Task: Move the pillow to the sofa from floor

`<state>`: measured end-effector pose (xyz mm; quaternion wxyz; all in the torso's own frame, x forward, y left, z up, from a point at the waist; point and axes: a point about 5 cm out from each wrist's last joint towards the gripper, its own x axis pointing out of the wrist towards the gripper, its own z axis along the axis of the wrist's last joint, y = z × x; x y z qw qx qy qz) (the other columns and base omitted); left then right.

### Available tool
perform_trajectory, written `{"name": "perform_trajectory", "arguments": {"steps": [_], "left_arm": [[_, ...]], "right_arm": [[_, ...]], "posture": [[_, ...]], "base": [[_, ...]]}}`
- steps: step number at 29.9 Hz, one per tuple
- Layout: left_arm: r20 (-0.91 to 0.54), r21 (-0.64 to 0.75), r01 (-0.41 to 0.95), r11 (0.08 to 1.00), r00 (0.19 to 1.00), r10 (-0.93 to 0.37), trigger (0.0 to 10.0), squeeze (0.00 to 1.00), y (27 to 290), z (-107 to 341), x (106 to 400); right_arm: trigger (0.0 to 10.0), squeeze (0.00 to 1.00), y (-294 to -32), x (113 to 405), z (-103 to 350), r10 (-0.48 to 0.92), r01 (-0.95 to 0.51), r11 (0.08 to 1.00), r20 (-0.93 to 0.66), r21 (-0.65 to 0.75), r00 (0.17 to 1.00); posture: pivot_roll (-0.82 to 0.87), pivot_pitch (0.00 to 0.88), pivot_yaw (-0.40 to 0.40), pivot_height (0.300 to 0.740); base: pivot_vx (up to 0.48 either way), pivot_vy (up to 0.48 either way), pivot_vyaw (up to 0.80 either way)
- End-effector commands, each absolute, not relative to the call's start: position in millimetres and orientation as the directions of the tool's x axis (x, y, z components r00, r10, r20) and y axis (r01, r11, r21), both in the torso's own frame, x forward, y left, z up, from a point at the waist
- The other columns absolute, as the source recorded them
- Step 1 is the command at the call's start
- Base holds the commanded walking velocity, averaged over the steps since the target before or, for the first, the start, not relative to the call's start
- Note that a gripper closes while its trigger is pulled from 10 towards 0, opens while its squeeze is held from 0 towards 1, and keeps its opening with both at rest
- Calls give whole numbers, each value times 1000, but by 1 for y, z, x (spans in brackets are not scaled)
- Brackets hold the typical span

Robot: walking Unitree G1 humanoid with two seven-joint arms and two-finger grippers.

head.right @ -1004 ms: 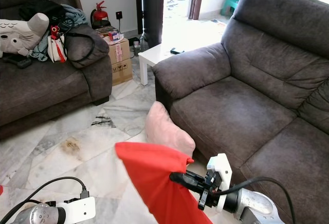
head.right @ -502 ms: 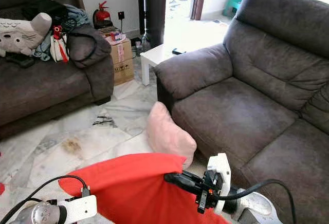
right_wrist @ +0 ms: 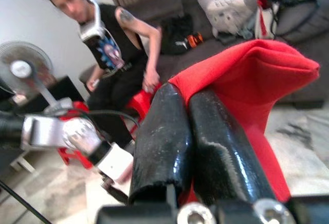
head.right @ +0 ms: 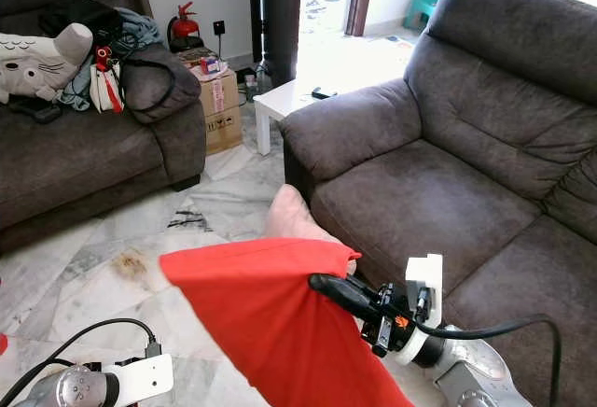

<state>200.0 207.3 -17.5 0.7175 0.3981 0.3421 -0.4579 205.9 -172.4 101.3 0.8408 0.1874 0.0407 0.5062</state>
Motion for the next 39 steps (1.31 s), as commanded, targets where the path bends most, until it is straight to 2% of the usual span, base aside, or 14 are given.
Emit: {"name": "perform_trajectory", "arguments": {"steps": [1, 5, 13, 22, 31, 33, 39], "left_arm": [[-864, 253, 932, 259, 338, -373, 10000, 0, 210, -19, 198], [-865, 251, 932, 260, 337, -372, 10000, 0, 211, -20, 197], [-866, 252, 933, 258, 337, -369, 10000, 0, 212, -21, 197], [-865, 254, 934, 251, 335, -373, 10000, 0, 211, -20, 200], [-858, 259, 935, 242, 337, -386, 10000, 0, 209, -12, 202], [-844, 300, 931, 208, 361, -396, 10000, 0, 211, 7, 210], [-832, 342, 924, 170, 382, -403, 10000, 0, 212, 26, 216]], "right_arm": [[10000, 0, -170, 207, 102, 877, -855, 420, 108, 306, 469], [10000, 0, -169, 199, 82, 902, -859, 417, -22, 298, 430], [10000, 0, -169, 193, 72, 920, -874, 390, -93, 289, 380], [10000, 0, -168, 190, 72, 946, -905, 324, -96, 276, 310], [10000, 0, -165, 185, 62, 951, -902, 309, -127, 300, 283], [10000, 0, -164, 180, 53, 954, -898, 295, -152, 325, 258], [10000, 0, -162, 179, 51, 955, -897, 291, -153, 333, 253]], "posture": [[31, 0, -27, 740], [34, 0, -26, 740], [31, 0, -22, 740], [31, 0, -20, 740], [34, 0, -23, 740], [50, 0, -24, 740], [55, 0, -24, 740]], "base": [[0, 0, 0], [0, 0, 0], [0, 0, 0], [0, 0, 0], [0, 0, 0], [0, 0, 0], [0, 0, 0]]}}
